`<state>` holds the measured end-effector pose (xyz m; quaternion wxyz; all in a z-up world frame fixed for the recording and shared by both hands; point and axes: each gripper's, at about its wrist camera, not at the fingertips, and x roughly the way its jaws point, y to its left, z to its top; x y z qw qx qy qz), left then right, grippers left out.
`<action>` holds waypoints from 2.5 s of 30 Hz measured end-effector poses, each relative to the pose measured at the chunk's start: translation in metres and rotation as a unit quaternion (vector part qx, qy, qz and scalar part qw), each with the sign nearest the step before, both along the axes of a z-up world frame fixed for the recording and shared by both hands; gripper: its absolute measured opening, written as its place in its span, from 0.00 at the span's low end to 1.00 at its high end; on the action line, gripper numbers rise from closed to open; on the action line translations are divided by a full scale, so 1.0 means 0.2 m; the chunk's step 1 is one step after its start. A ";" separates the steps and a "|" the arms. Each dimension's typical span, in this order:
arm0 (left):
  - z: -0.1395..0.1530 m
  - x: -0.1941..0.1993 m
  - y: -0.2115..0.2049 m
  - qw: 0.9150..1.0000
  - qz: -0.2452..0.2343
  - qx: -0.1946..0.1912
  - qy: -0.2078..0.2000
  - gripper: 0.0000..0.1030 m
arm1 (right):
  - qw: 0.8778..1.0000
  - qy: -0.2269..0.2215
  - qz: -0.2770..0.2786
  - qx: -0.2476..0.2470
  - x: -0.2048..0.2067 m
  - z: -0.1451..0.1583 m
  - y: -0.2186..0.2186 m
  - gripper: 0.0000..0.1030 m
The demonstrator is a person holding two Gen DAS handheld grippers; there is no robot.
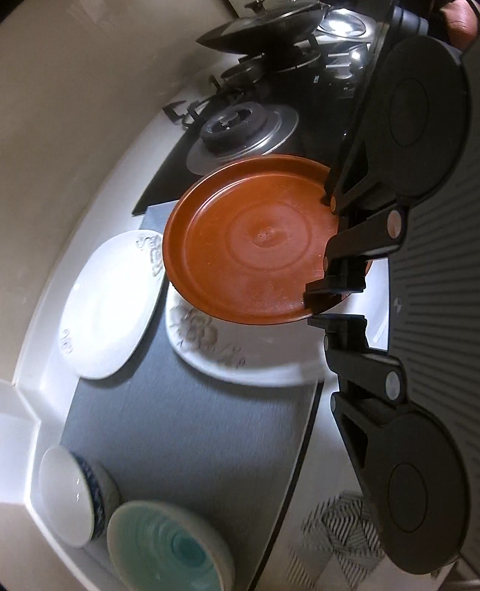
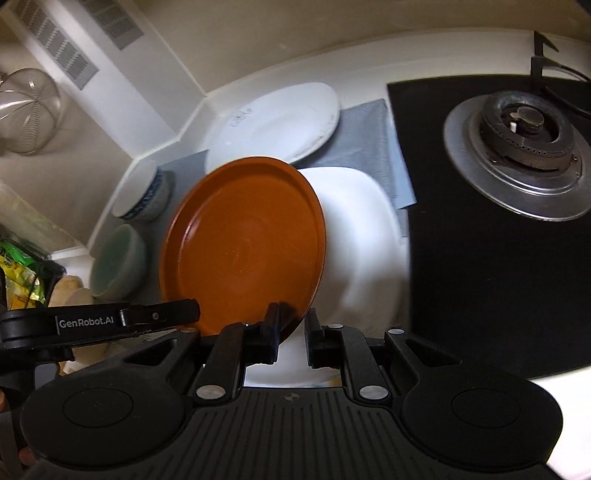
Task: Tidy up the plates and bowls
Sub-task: 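Lift the orange plate with both grippers over the large white floral plate, then lower the orange plate onto the white plate and open both grippers, then move both grippers to the white oval floral plate by the wall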
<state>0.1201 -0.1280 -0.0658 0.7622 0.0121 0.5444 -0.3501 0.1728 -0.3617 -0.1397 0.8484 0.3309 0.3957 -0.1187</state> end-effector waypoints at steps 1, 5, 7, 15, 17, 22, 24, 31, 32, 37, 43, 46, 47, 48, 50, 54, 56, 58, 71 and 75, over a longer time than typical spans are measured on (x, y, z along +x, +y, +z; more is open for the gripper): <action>-0.02 -0.01 -0.03 1.000 0.003 0.004 0.004 0.11 | 1.000 0.004 0.003 0.002 -0.01 -0.02 -0.03 0.14; -0.10 0.00 -0.07 0.999 0.021 0.020 0.032 0.11 | 0.999 0.022 0.023 0.010 0.01 -0.08 -0.10 0.14; -0.12 0.02 -0.07 0.999 0.023 0.028 0.039 0.11 | 0.999 0.028 0.032 0.014 0.02 -0.11 -0.12 0.14; -0.14 0.07 -0.09 0.998 0.016 0.051 0.033 0.12 | 0.998 0.040 0.028 0.038 0.10 -0.17 -0.12 0.14; -0.14 0.08 -0.09 0.998 0.011 0.053 0.033 0.12 | 0.998 0.042 0.023 0.041 0.11 -0.17 -0.12 0.14; -0.13 0.09 -0.09 0.998 -0.007 0.054 0.036 0.15 | 0.998 0.051 0.018 0.041 0.14 -0.17 -0.11 0.15; -0.13 0.10 -0.09 0.998 -0.013 0.056 0.031 0.15 | 0.998 0.058 0.015 0.031 0.15 -0.16 -0.11 0.15; -0.07 0.13 -0.04 0.999 -0.019 0.033 0.015 0.45 | 0.998 0.065 0.007 0.020 0.15 -0.14 -0.10 0.33; -0.06 0.14 -0.04 0.999 -0.021 0.027 0.014 0.54 | 0.998 0.063 0.006 0.018 0.15 -0.13 -0.09 0.45; 0.01 0.12 0.00 0.999 -0.001 0.031 -0.030 0.99 | 0.996 0.056 0.020 -0.065 0.15 -0.03 -0.03 0.78; 0.02 0.18 0.06 0.999 0.028 0.038 -0.021 0.99 | 0.993 0.054 0.013 -0.107 0.11 0.05 -0.01 0.80; 0.02 0.19 0.08 0.999 0.031 0.040 -0.016 0.99 | 0.993 0.048 0.003 -0.106 0.09 0.09 0.00 0.82; 0.02 0.20 0.08 0.999 0.030 0.041 -0.016 0.99 | 0.993 0.046 0.002 -0.107 0.09 0.10 0.00 0.84; 0.02 0.19 0.08 0.999 0.028 0.041 -0.017 0.99 | 0.993 0.045 0.002 -0.108 0.08 0.11 0.01 0.85; 0.02 0.19 0.08 0.999 0.022 0.043 -0.018 0.99 | 0.993 0.043 0.002 -0.109 0.08 0.12 0.03 0.85; 0.03 0.17 0.06 0.998 0.008 0.060 -0.027 0.99 | 0.993 0.046 -0.002 -0.106 0.08 0.12 0.06 0.85; 0.04 0.16 0.04 0.996 0.003 0.080 -0.034 0.99 | 0.994 0.047 -0.005 -0.097 0.08 0.12 0.07 0.85; 0.04 0.16 0.03 0.995 -0.002 0.097 -0.035 0.99 | 0.994 0.050 -0.007 -0.093 0.08 0.12 0.08 0.85; 0.12 0.18 0.01 0.990 -0.043 0.126 -0.038 1.00 | 0.992 0.062 -0.031 -0.101 0.04 0.15 0.08 0.85; 0.24 0.19 -0.01 0.988 -0.073 0.130 -0.047 1.00 | 0.992 0.065 -0.029 -0.106 0.04 0.16 0.07 0.85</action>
